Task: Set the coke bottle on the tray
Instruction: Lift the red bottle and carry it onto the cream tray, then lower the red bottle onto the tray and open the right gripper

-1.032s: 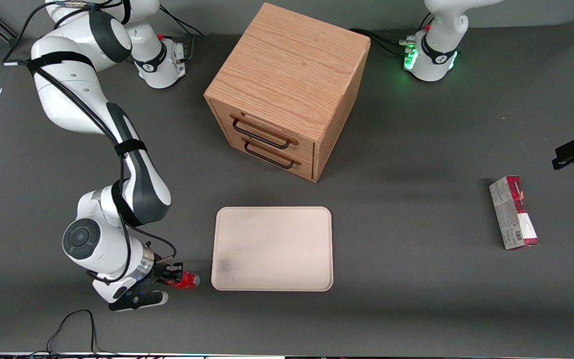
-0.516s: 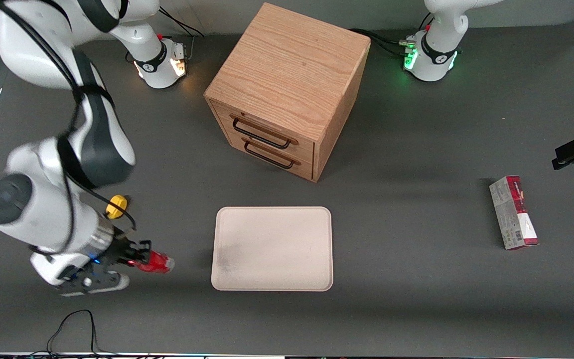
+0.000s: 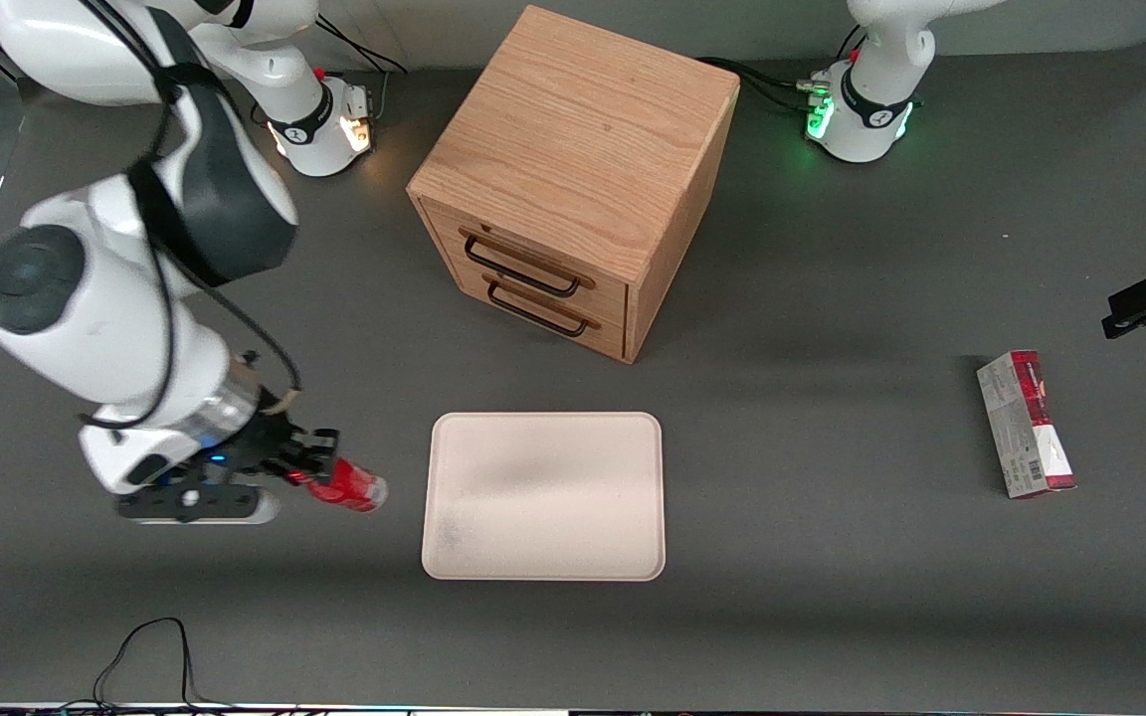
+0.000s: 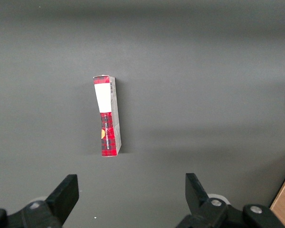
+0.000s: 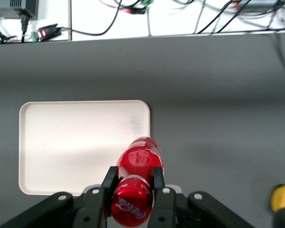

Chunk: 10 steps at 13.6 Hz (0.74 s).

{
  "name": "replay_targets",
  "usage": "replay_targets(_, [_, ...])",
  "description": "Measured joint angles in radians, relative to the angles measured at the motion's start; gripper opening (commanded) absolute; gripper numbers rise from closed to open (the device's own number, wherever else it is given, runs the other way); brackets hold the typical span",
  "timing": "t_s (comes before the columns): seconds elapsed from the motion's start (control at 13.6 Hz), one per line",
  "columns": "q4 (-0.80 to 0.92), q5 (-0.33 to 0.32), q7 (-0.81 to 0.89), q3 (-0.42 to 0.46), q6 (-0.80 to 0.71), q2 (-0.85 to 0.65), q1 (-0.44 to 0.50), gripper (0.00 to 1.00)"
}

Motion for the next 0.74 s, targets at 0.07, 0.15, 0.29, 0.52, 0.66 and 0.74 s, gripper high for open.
replay_targets(0.07, [-0.028,-0.015,0.032,0.013,0.033,0.009,0.012,0.00])
replay_targets(0.15, [-0.055,-0.030,0.058,0.024,0.068,0.017,0.020,0.00])
replay_targets(0.29, [-0.099,-0.036,0.073,0.030,0.135,0.041,0.023,0.00])
replay_targets(0.52, [-0.152,-0.048,0.073,0.030,0.258,0.096,0.017,0.00])
replay_targets(0.66, [-0.187,-0.055,0.073,0.030,0.329,0.130,0.015,0.00])
replay_targets(0.74, [-0.196,-0.056,0.073,0.030,0.353,0.144,0.014,0.00])
